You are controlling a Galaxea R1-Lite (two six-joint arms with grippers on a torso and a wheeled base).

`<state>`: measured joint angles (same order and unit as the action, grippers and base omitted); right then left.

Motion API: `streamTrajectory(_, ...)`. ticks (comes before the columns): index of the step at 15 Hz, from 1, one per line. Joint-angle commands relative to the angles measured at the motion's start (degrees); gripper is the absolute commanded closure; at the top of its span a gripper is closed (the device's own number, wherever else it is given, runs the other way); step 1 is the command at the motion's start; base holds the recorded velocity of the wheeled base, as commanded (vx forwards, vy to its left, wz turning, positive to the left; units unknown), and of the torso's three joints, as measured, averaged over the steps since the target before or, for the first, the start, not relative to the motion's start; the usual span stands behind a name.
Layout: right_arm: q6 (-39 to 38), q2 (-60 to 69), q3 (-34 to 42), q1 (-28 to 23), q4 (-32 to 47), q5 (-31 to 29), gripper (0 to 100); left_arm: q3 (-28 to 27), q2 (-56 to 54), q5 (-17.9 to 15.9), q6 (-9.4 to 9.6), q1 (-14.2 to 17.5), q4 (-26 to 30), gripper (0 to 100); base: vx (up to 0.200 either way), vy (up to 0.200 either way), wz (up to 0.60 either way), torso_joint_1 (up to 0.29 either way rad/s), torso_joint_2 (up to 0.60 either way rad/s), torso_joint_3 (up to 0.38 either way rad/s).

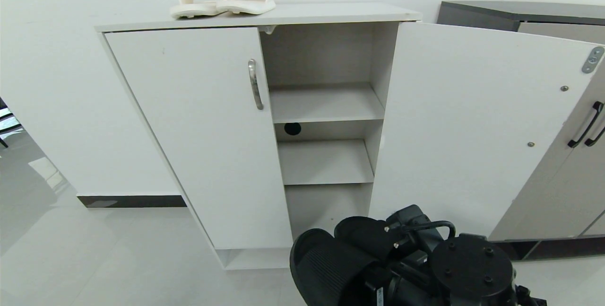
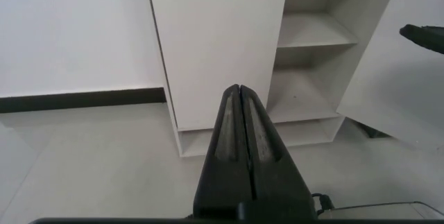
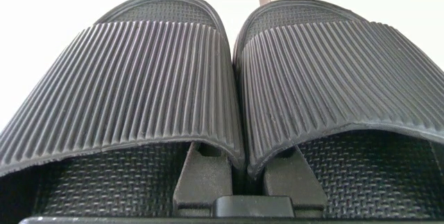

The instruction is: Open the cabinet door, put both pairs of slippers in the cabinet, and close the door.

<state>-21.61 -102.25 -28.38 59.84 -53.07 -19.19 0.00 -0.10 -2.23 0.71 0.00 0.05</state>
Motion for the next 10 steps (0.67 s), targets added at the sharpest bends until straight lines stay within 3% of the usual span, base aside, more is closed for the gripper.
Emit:
streamTrajectory(1, 0.0, -0.7, 0.0, 0.0, 0.0, 0.0, 100, 0.0, 0.1, 0.0, -0.53, 0.0, 0.0, 100, 0.0, 0.2, 0.0, -0.007, 0.0, -0.002)
streamTrajectory(8, -0.2, -5.9, -2.6, -1.3, 0.2, 0.4, 100, 0.0, 0.1, 0.0, -0.88, 0.0, 0.0, 100, 0.0, 0.2, 0.0, 0.004, 0.0, 0.004)
streamTrajectory(10, -0.2, -9.4, -4.7, -2.4, 0.1, -4.4, 100, 0.0, 0.1, 0.0, -0.88, 0.0, 0.0, 100, 0.0, 0.0, 0.0, 0.0, 0.0, 0.0)
